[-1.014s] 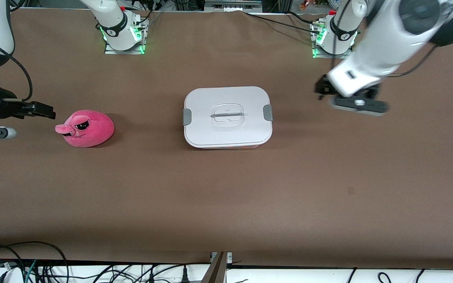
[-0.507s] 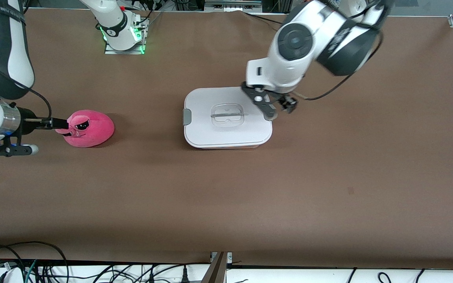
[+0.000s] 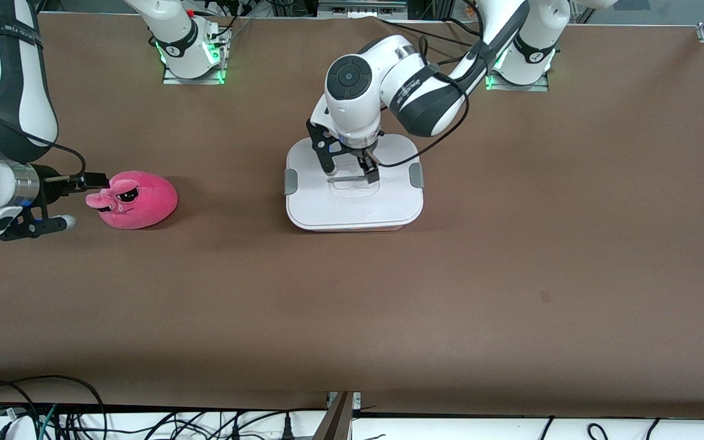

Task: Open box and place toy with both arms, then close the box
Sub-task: 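Move the left gripper to the box lid handle while the right gripper reaches the toy, then grasp the lid handle with the left gripper while the right gripper grasps the toy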

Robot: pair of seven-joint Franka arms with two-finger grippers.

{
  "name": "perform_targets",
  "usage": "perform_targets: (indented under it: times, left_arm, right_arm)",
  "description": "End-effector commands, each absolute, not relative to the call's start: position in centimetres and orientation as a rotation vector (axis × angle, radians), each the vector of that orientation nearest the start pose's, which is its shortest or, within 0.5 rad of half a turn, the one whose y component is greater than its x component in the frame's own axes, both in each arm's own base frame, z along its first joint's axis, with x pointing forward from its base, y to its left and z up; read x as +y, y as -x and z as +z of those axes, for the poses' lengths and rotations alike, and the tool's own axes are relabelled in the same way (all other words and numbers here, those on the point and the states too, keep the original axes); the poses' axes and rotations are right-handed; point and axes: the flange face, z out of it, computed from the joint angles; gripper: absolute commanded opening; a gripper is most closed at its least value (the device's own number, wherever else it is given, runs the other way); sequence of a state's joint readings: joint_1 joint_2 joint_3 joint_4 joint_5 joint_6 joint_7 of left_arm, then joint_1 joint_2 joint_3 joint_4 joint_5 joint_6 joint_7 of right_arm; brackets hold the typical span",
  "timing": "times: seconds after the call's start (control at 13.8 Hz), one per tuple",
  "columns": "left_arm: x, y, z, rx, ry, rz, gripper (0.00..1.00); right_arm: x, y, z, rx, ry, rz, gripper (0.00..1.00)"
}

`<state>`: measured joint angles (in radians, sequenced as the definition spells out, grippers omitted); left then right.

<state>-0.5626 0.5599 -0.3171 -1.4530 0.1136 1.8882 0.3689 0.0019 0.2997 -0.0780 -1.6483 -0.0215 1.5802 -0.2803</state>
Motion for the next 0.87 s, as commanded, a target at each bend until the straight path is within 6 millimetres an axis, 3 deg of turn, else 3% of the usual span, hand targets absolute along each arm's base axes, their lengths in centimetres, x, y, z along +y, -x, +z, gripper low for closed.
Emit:
perform_targets:
  times: [0.0, 0.22, 0.29, 0.36, 0.51, 0.58, 0.8]
  left_arm:
    - [-50.7, -49.5, 36.5, 2.051, 2.449, 0.076, 1.00]
    - [-51.0, -49.4, 35.0, 2.108, 2.406, 0.096, 1.00]
    - [-51.0, -49.5, 34.5, 2.116, 2.403, 0.103, 0.84]
    - [-51.1, -49.5, 34.6, 2.120, 2.399, 0.096, 0.54]
    - [-50.9, -49.7, 34.7, 2.115, 2.407, 0.094, 0.12]
    - [-50.9, -49.6, 34.9, 2.114, 2.406, 0.089, 0.00]
    - [-50.8, -49.6, 36.2, 2.115, 2.413, 0.074, 0.00]
  right_arm:
    - [-4.6, -57.1, 40.9, -0.372, 3.046, 0.617, 1.00]
    - [-4.7, -56.2, 39.3, -0.484, 3.017, 0.638, 1.00]
    - [-4.9, -56.0, 38.9, -0.493, 3.011, 0.644, 1.00]
    - [-5.7, -55.7, 38.3, -0.479, 3.009, 0.651, 1.00]
    - [-6.4, -55.1, 37.1, -0.553, 2.983, 0.642, 1.00]
    - [-7.2, -54.7, 36.6, -0.545, 2.983, 0.639, 1.00]
    - [-7.2, -54.6, 35.0, -0.556, 3.005, 0.578, 1.00]
